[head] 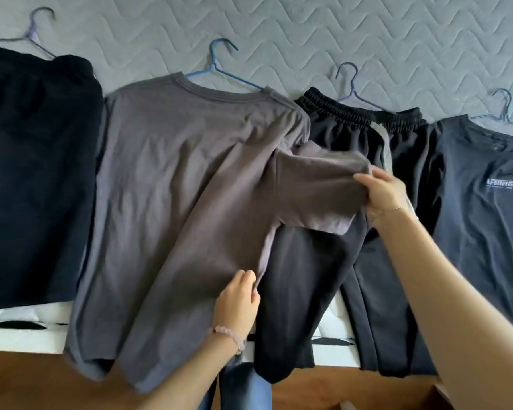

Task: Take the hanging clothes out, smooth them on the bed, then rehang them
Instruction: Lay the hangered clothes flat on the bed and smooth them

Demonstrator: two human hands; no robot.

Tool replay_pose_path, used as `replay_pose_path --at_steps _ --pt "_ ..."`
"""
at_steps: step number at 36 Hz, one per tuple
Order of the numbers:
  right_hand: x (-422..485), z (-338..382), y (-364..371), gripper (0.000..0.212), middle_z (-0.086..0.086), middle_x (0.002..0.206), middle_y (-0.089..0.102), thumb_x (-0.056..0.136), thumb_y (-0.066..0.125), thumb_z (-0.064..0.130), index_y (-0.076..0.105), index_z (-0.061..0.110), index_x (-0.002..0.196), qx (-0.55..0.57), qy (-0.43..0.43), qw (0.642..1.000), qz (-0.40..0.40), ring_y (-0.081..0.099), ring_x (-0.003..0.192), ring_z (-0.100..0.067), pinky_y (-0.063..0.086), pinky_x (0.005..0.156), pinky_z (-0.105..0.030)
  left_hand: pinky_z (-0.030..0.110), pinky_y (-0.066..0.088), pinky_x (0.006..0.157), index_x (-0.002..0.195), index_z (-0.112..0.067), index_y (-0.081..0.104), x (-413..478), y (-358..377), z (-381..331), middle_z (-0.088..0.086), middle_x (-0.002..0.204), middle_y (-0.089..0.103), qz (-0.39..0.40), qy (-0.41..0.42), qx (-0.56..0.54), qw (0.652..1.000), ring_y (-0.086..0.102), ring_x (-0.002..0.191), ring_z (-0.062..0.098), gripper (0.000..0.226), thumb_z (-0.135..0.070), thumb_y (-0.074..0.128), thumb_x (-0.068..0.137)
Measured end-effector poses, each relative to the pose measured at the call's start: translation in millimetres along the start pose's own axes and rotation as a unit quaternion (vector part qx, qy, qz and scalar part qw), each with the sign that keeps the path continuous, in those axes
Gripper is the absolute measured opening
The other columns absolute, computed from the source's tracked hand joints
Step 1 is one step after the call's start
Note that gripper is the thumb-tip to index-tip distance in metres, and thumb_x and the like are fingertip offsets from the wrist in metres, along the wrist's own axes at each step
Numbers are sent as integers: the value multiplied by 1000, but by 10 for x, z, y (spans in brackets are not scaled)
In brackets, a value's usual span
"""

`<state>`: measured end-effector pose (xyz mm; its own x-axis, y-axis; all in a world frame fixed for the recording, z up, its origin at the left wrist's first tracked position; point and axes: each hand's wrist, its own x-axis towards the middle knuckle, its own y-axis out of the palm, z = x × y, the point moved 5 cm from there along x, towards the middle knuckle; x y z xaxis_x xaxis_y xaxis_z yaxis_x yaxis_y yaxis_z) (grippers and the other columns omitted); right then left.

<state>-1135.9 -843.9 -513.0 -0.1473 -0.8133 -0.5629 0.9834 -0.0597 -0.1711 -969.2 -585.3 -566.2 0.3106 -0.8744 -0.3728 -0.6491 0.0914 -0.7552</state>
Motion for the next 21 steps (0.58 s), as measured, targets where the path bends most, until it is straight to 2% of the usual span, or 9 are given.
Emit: replay_pose_path --at_steps 2,5,8,10,12,13,15,17,21 --pt "71 287 -176 25 4 75 60 78 64 -3 63 14 96 -48 -78 995 -43 55 63 -4 48 57 -13 24 36 35 63 -14 47 -40 61 -177 0 65 54 22 51 49 997 57 45 19 38 -8 82 53" --pt "155 531 -335 33 5 75 62 74 60 -3 61 16 101 -104 -151 982 -53 56 65 -6 46 61 -15 24 34 33 63 -17 45 -89 225 -454 -4 63 51 33 96 84 991 52 42 15 41 -11 83 49" --pt "318 417 -511 34 1 76 64 72 59 -1 62 16 102 -135 -136 979 -76 59 69 -11 49 66 -25 24 33 32 62 -18 46 -100 417 -704 -4 62 50 60 109 72 990 52 41 15 42 -12 84 48" --pt "474 225 -660 38 -8 90 68 71 62 3 62 12 108 -146 -99 979 -103 64 82 -20 53 78 -35 24 34 33 62 -19 47 -60 571 -797 -5 62 52 77 91 58 991 54 41 14 40 -13 85 49" --pt "605 -13 -765 44 -13 107 65 74 65 7 58 9 117 -184 -39 976 -107 62 96 -25 51 89 -38 27 44 43 72 -21 47 -17 668 -842 -1 74 58 116 53 20 992 64 57 18 34 -8 77 63" --pt "639 -130 -781 47 -13 110 62 76 66 8 55 7 122 -211 -1 974 -89 60 98 -25 50 89 -38 31 50 58 84 -21 49 14 705 -842 3 89 60 136 21 0 991 67 76 23 26 -4 67 76" --pt "651 -343 -752 48 -13 111 58 80 66 10 50 4 125 -233 79 969 -31 55 96 -22 49 87 -39 33 46 88 110 -13 50 56 783 -820 7 119 52 217 -22 6 976 58 110 26 22 -3 46 91" --pt "619 -447 -703 38 -14 113 59 82 66 13 51 7 116 -235 111 966 -4 55 94 -23 51 82 -39 34 44 98 118 -7 50 102 798 -775 7 128 49 264 -28 1 964 53 118 26 26 -6 43 92" --pt "626 -456 -652 39 -8 102 61 82 67 22 55 7 116 -220 73 973 -6 58 91 -20 50 65 -26 35 47 98 124 -16 53 156 707 -647 0 128 56 288 -6 7 957 56 117 21 35 -10 42 91"
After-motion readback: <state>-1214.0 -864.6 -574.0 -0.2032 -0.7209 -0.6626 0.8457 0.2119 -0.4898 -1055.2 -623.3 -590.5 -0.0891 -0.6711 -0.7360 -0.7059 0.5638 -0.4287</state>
